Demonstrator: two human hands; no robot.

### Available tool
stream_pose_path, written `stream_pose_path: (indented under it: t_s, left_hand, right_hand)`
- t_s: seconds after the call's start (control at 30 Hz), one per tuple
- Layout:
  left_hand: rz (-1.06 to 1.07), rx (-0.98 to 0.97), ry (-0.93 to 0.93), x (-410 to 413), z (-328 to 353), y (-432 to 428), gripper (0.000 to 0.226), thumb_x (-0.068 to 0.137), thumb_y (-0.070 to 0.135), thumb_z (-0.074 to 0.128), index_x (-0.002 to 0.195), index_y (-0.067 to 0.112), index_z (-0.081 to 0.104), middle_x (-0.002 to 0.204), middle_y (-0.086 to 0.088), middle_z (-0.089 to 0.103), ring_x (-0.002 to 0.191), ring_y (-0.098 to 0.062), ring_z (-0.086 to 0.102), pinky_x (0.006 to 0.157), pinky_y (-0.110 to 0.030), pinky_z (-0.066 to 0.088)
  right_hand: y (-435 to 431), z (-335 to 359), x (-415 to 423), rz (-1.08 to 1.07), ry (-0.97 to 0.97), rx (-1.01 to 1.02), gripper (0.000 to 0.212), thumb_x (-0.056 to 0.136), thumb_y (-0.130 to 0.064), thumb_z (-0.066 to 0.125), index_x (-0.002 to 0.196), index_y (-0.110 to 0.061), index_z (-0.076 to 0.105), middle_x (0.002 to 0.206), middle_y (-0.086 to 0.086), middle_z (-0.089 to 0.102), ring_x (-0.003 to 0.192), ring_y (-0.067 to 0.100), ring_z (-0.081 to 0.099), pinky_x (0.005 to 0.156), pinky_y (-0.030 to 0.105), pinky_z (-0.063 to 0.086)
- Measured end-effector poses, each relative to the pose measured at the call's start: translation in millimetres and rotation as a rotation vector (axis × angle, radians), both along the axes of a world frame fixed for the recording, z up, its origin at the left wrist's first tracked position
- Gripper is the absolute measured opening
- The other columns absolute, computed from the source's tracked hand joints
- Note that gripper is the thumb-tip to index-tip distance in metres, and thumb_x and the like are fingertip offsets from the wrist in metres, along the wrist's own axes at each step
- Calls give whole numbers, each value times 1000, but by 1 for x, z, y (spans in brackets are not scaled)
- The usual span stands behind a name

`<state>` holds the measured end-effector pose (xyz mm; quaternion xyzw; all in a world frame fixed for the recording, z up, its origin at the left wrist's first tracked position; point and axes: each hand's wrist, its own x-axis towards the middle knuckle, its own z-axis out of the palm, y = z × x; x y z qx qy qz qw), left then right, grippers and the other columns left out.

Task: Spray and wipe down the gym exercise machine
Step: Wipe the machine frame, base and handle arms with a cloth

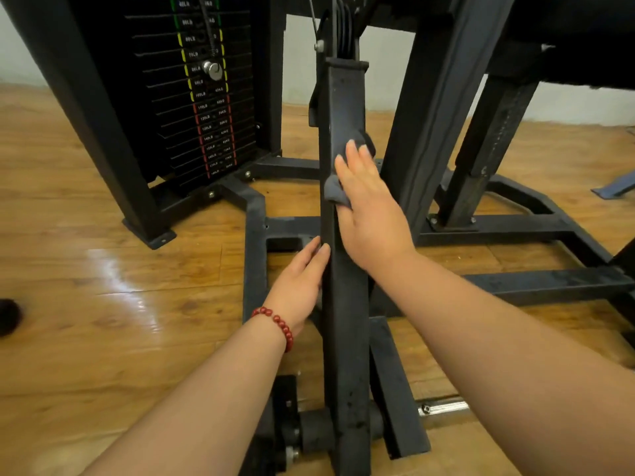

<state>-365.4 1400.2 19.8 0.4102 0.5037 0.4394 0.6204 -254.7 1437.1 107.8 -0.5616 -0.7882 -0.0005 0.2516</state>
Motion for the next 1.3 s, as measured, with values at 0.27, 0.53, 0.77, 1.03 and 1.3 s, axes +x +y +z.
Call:
stream_pose_path:
  t_s: [0.27,0.53,0.77,1.03,1.3]
  left_hand:
    - [-124,-3,-15,-13,1,-7,51,97,41,51,146,36,37,141,8,51,126,-7,50,105,-26,41]
    - [-151,-30,-21,-15,-1,-12,29,100,30,49,128,37,52,103,17,72,102,1,65,90,-18,49]
    - [-134,-65,-40,-12,-2,-15,36,100,30,51,135,35,47,104,20,63,93,5,60,88,-16,45]
    - [-158,-69,-20,-11,-5,-22,49,97,28,56,143,31,40,102,17,64,93,3,64,80,-15,51]
    - [-144,-124,-79,-13,-5,-23,51,95,22,59,143,24,41,112,10,67,95,-1,68,71,-14,52]
  right_hand:
    - [-106,-99,32,109,-122,-61,75,83,-12,45,151,-12,14,159,5,17,148,22,15,120,41,18]
    - [-54,-50,10,36,66,-63,69,94,-2,50,153,-14,17,154,-13,-2,144,2,-9,111,11,-11]
    - [-125,-116,32,79,-21,-122,76,82,-5,48,152,-10,19,161,-3,5,149,10,-2,121,31,5]
    - [-107,-100,11,15,71,-114,74,88,-1,50,147,-10,7,156,-4,3,146,7,-7,117,22,-4]
    - [-156,-141,33,-32,-125,-178,104,68,-9,80,149,-8,14,158,7,14,146,18,11,108,35,19]
